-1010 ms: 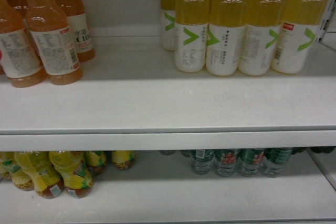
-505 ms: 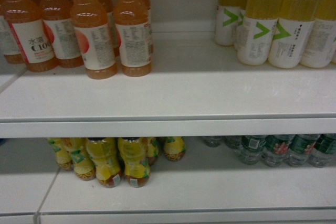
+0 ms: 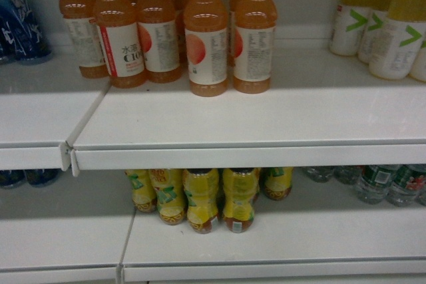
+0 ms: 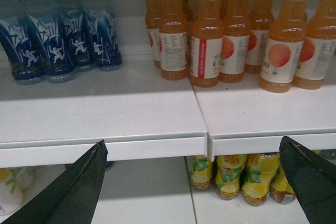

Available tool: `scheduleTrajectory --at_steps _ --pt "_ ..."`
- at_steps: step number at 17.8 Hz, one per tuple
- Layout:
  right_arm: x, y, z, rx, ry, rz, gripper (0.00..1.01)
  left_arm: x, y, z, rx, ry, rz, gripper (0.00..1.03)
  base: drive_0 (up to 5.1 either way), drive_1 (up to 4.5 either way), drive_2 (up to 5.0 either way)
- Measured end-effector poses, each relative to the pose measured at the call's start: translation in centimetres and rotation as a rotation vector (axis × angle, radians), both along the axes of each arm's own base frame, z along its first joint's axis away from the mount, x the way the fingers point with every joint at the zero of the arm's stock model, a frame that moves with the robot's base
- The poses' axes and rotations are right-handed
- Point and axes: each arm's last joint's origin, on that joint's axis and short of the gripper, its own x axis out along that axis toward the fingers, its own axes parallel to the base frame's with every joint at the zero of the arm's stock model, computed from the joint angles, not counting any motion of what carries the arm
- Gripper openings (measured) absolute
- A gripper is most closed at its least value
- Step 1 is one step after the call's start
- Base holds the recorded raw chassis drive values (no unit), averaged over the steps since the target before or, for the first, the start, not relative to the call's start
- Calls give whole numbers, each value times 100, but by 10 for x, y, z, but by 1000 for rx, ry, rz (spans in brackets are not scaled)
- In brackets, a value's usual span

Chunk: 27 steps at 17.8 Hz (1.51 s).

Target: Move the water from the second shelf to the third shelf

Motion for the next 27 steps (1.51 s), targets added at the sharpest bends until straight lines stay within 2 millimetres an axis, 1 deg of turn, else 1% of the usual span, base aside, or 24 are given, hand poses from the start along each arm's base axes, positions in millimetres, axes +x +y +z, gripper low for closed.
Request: scheduleTrajectory --at_steps 13,27 --pt "0 0 0 0 -1 -1 43 0 0 0 0 1 0 98 -476 366 105" --pt "0 0 0 0 1 -2 43 0 0 0 0 1 0 98 -498 246 246"
